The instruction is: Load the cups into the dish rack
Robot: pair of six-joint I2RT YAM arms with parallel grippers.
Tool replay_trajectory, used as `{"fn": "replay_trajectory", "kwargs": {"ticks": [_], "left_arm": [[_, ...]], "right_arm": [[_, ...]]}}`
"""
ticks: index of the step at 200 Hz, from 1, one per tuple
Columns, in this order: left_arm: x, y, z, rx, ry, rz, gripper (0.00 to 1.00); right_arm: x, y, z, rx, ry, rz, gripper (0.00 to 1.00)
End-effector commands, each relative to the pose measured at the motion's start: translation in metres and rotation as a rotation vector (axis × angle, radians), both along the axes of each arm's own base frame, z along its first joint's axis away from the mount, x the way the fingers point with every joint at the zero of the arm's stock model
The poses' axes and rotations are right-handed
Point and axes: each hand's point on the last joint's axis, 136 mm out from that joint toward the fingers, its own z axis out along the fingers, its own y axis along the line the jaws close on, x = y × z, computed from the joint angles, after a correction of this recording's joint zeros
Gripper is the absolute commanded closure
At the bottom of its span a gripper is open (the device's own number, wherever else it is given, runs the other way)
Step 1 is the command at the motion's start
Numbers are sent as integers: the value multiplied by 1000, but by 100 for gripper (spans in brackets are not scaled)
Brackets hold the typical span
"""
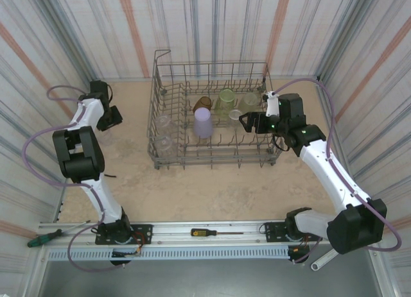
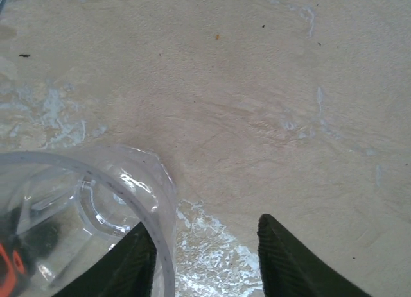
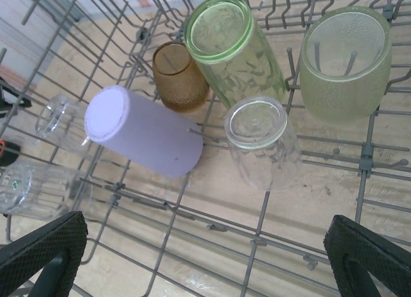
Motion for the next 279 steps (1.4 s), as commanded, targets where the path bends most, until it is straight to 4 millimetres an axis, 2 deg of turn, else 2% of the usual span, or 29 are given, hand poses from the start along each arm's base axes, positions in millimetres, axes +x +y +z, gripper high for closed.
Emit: {"fn": "replay_trajectory", "kwargs": {"ticks": [1, 22, 65, 104, 159, 188, 237, 279], "left_arm": [[-3, 8, -3, 29, 26, 11, 65], [-5, 9, -5, 38, 37, 10, 70], [-7, 8, -3, 33, 39, 8, 100], [-8, -3, 11, -23, -4, -4, 100], [-9, -18, 47, -78, -108, -50, 100], [-9, -28, 70, -119, -157, -70, 100], [0, -44, 118, -186, -350, -105, 100], [2, -53, 150, -231, -465, -113, 100]], "right_arm": [[1, 0, 3, 32, 11, -14, 1], [0, -1, 5, 36, 7, -20, 1], [-5, -3, 12, 48, -1, -35, 1], [-10, -3, 21, 84, -2, -41, 1], [-14, 2, 27, 124, 19, -33, 1], [-16, 1, 28, 127, 26, -44, 1], [-17, 4, 28, 135, 33, -33, 1], [-16, 6, 29, 133, 38, -25, 1]]}}
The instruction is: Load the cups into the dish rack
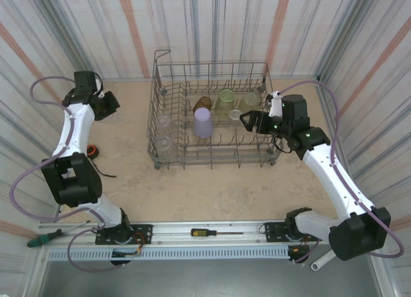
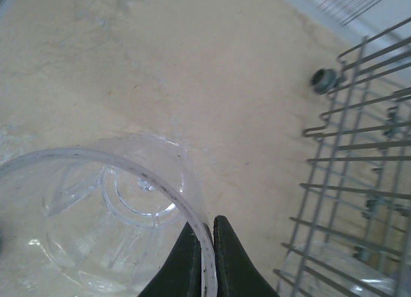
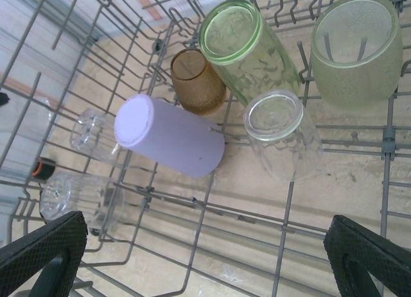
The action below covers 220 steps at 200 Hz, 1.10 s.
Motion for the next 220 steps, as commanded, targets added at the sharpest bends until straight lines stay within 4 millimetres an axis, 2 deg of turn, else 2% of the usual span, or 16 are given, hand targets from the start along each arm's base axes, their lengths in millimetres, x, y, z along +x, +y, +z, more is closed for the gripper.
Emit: {"fn": "replay_trajectory", "kwargs": {"ticks": [1, 62, 133, 186, 220], "left_arm": [[3, -7, 29, -52, -109, -3, 100], [1, -24, 76, -163, -285, -11, 100], [3, -42, 102, -279, -384, -64, 100], [13, -60, 118, -389, -466, -141, 100], [15, -66, 135, -419, -545, -182, 100]], "right_arm": [[-3, 5, 14, 27, -3, 14, 1], [-3, 7, 15, 23, 7, 30, 1], [-1, 12, 8, 33, 32, 46, 1], [3, 18, 10, 56, 34, 52, 1], [5, 24, 8, 8, 37, 47, 1]]}}
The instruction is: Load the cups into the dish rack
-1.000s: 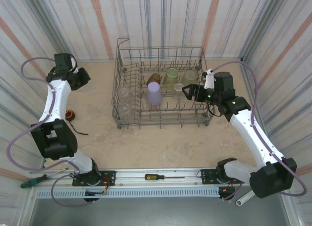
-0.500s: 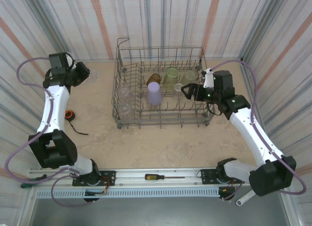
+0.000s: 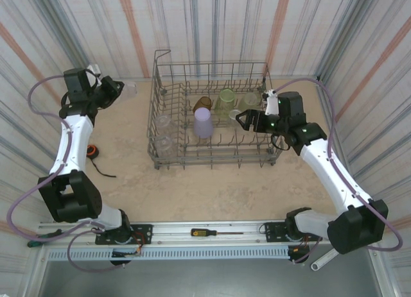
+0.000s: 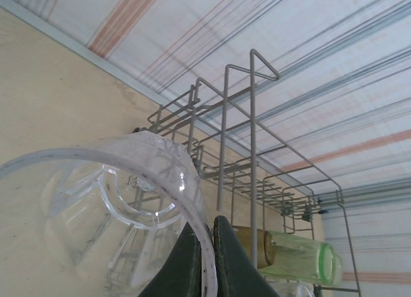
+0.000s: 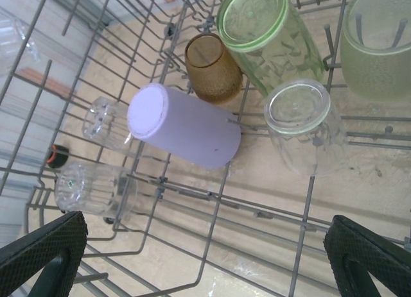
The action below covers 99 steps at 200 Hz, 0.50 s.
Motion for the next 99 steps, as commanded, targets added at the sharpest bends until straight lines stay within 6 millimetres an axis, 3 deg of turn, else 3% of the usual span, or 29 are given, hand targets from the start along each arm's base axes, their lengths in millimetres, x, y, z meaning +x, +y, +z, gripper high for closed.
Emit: {"fn": "replay_trajectory", "kwargs": {"ticks": [1, 48, 99], "left_arm": [[-3, -9, 44, -36, -158, -50, 100], [-1, -15, 57, -78, -218, -78, 100], [-3, -25, 73, -125, -284, -139, 100]], "right_arm": [[3, 6, 10, -9, -6, -9, 1], [9, 25, 11, -27, -1, 17, 1], [24, 47, 29, 33, -22, 40, 1]]}}
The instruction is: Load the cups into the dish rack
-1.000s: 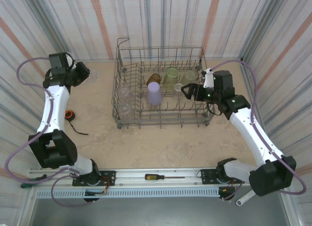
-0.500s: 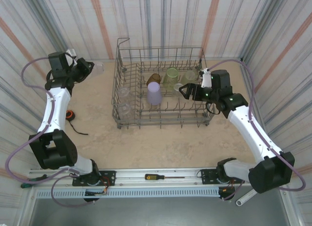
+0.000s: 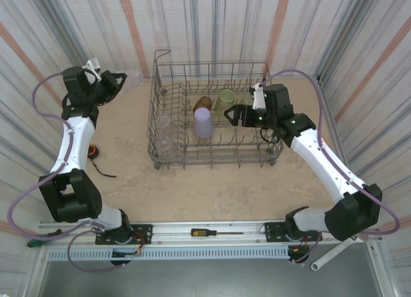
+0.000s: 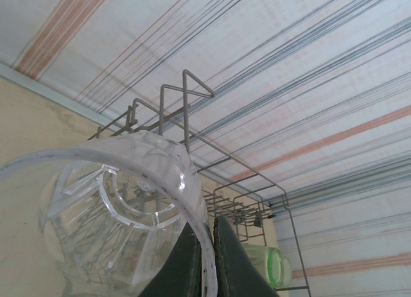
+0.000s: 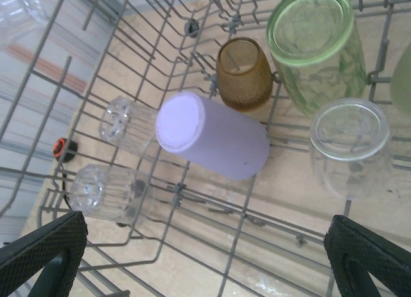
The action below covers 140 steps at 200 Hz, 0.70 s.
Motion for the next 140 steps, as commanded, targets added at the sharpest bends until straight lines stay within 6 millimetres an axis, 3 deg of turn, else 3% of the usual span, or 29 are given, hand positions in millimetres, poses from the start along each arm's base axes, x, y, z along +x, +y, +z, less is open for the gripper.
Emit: {"fn": "replay_trajectory", "kwargs": {"ticks": [1, 81, 140], "left_arm": [[-11, -9, 43, -24, -141, -57, 100], [-12, -29, 62, -118, -198, -174, 100], [-14, -88, 57, -115, -200, -295, 100]], "right_arm": [[10, 11, 18, 49, -17, -5, 1], [53, 54, 28, 138, -19, 47, 1], [83, 86, 35, 222, -23, 122, 1]]}}
